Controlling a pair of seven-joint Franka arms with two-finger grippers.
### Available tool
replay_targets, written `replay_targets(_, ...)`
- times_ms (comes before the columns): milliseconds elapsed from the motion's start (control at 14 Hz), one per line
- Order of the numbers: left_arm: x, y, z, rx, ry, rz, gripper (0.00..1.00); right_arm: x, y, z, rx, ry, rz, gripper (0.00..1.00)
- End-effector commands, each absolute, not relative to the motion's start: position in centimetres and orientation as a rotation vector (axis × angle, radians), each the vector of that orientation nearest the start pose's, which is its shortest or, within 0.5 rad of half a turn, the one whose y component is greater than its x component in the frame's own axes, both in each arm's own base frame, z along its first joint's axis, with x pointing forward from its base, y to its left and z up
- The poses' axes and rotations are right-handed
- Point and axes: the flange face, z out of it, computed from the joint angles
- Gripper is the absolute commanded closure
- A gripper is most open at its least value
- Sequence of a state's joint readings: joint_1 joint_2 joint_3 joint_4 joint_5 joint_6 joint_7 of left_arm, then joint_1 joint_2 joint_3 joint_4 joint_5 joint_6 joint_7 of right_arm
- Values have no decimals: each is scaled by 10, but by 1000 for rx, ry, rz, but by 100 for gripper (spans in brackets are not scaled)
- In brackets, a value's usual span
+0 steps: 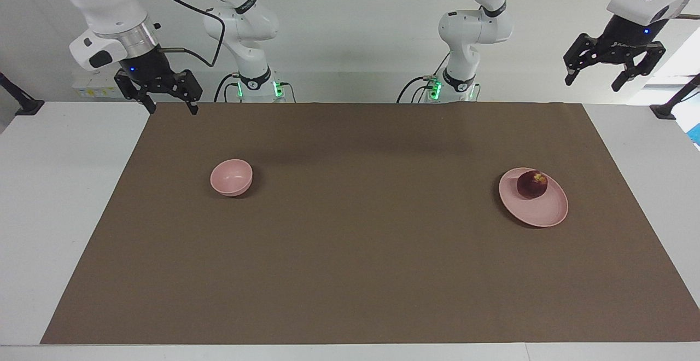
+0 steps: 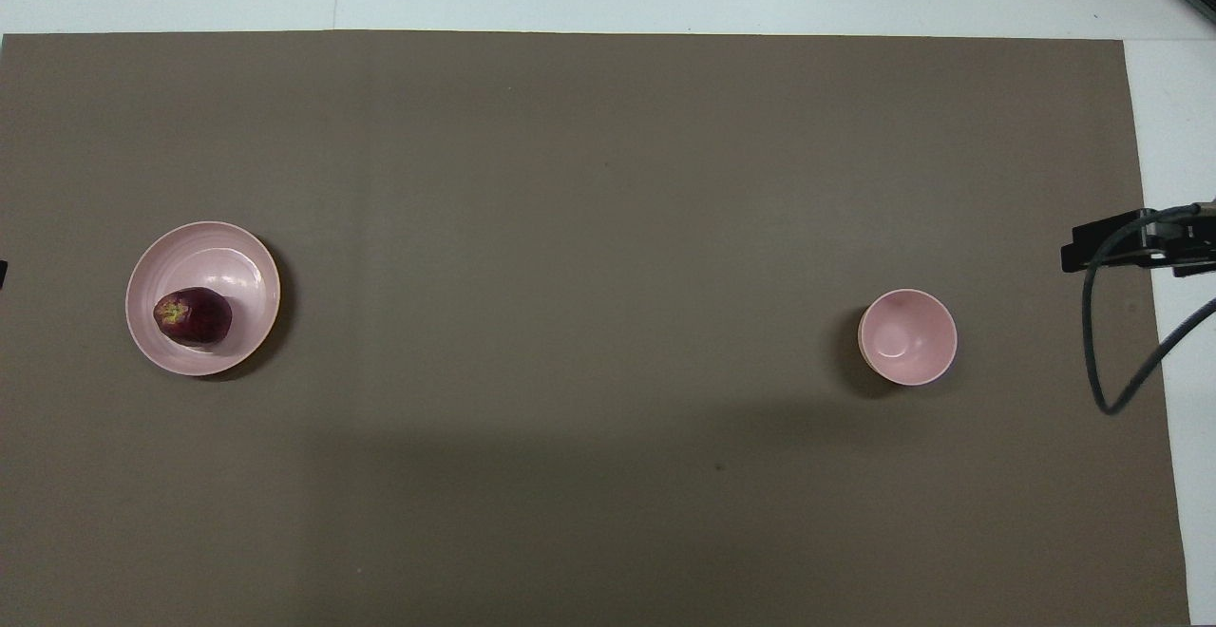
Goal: Move apple from plate to bowl
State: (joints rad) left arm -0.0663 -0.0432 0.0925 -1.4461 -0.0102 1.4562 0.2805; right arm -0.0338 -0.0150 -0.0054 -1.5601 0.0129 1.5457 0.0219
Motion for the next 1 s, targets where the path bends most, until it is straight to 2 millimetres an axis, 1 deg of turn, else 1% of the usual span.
replay_targets(0, 527, 15, 668, -3130, 407, -92, 0, 547, -20, 638, -3127, 81, 7, 0)
replay_targets(143, 532, 16, 645, -3131, 403, -109, 0, 547, -21, 638, -3127, 83, 7, 0)
replay_targets(429, 532, 19, 591, -3142, 392, -35, 0, 547, -21, 639, -3127, 83, 5, 0)
replay_targets(571, 525, 27, 559, -3151, 364, -31, 0, 547, -21, 639, -3127, 83, 5, 0)
replay_targets(714, 519, 42, 535, -3148, 327, -117, 0, 547, -21, 639, -3127, 83, 5, 0)
replay_targets(786, 519, 42, 522, -3146, 347, -115, 0, 547, -21, 638, -3127, 83, 7, 0)
replay_targets(857, 522, 42, 515, -3154, 373, -118, 0, 547, -20, 638, -3127, 81, 7, 0)
replay_targets(929, 526, 50, 501, -3179, 366, -109, 0, 547, -21, 639, -3127, 86, 5, 0)
